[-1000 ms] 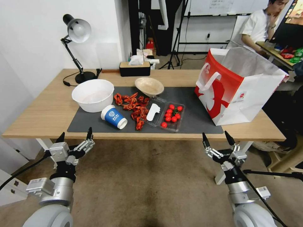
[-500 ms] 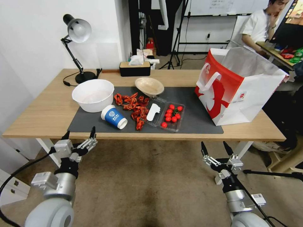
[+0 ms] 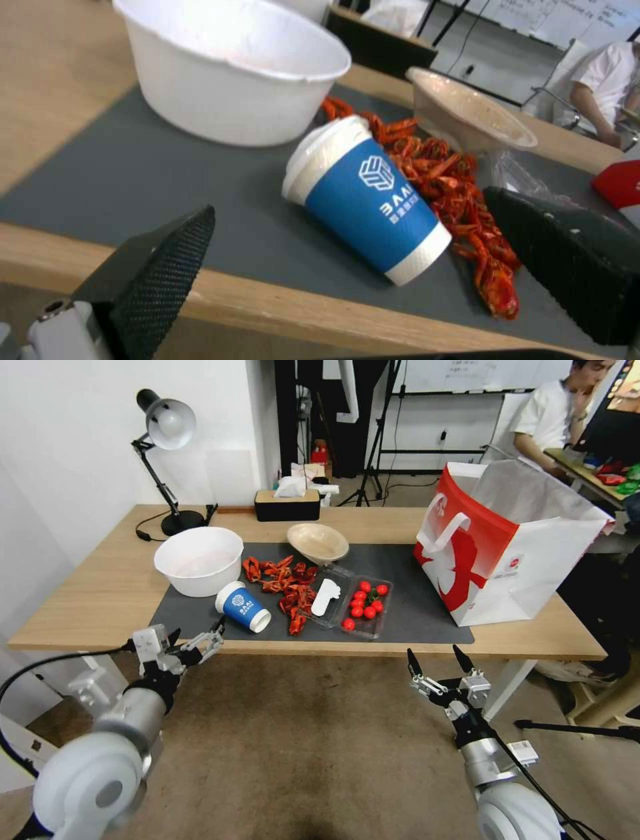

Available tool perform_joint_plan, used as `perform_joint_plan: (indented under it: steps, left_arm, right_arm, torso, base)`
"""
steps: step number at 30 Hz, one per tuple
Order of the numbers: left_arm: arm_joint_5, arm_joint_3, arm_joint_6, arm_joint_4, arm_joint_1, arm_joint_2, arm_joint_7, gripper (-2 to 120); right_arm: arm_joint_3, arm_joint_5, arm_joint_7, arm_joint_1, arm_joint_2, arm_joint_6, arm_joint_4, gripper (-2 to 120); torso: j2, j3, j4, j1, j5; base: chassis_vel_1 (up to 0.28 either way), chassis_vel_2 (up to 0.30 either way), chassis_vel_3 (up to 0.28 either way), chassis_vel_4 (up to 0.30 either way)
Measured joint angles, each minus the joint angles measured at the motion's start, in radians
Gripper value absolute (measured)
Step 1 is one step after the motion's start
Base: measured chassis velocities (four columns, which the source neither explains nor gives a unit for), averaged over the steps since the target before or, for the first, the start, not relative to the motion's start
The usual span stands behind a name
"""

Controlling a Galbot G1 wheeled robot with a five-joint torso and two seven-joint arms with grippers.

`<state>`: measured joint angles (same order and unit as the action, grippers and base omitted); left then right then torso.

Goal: Pick up the trash from the table and place it into the takeout bag.

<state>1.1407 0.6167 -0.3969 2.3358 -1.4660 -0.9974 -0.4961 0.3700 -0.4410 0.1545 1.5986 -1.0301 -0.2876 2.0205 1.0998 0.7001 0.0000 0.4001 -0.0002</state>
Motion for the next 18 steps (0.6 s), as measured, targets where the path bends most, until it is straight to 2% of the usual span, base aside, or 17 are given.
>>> perform_joint_plan:
  steps: [1,3,4,6,7,9,16,18]
  left_arm:
    - [0.000,0.000,0.000,0.000,0.000,0.000,0.000,100]
    - [0.112,-0.014,-0.014,-0.028,0.062,0.026,-0.047,100]
    - [0.112,-0.014,-0.014,-0.028,0.062,0.026,-0.047,100]
    - [0.216,-0.036,-0.032,-0.052,0.135,0.049,-0.097,100]
    - [0.216,-0.036,-0.032,-0.052,0.135,0.049,-0.097,100]
    - [0.289,-0.070,-0.041,-0.079,0.205,0.067,-0.138,100]
    - [0.403,-0.157,-0.055,-0.147,0.316,0.109,-0.204,100]
    - [0.426,-0.170,-0.061,-0.158,0.335,0.113,-0.207,100]
  right_arm:
    - [0.000,0.000,0.000,0.000,0.000,0.000,0.000,100]
    - [0.004,0.003,0.005,0.007,0.001,0.007,0.012,100]
    - [0.004,0.003,0.005,0.007,0.001,0.007,0.012,100]
    - [0.007,0.006,0.008,0.012,0.003,0.016,0.023,100]
    - [0.007,0.006,0.008,0.012,0.003,0.016,0.023,100]
    - [0.007,0.010,0.011,0.013,0.004,0.026,0.034,100]
    - [0.005,0.020,0.017,0.011,0.006,0.045,0.051,100]
    - [0.005,0.022,0.019,0.014,0.006,0.045,0.051,100]
  torso:
    - [0.000,0.000,0.0000,0.000,0.0000]
    - [0.000,0.000,0.0001,0.000,-0.0001]
    - [0.000,0.000,0.0001,0.000,-0.0001]
    - [0.000,0.000,-0.0004,0.000,0.0003]
    - [0.000,0.000,-0.0004,0.000,0.0003]
    - [0.000,0.000,0.0000,0.000,0.0001]
    - [0.000,0.000,0.0001,0.000,0.0000]
    - [0.000,0.000,0.0001,0.000,0.0002]
  base:
    - [0.000,0.000,0.000,0.000]
    - [0.000,0.000,0.000,0.000]
    - [0.000,0.000,0.000,0.000]
    - [0.000,0.000,0.000,0.000]
    - [0.000,0.000,0.000,0.000]
    - [0.000,0.000,0.000,0.000]
    - [0.000,0.000,0.000,0.000]
    - [0.000,0.000,0.000,0.000]
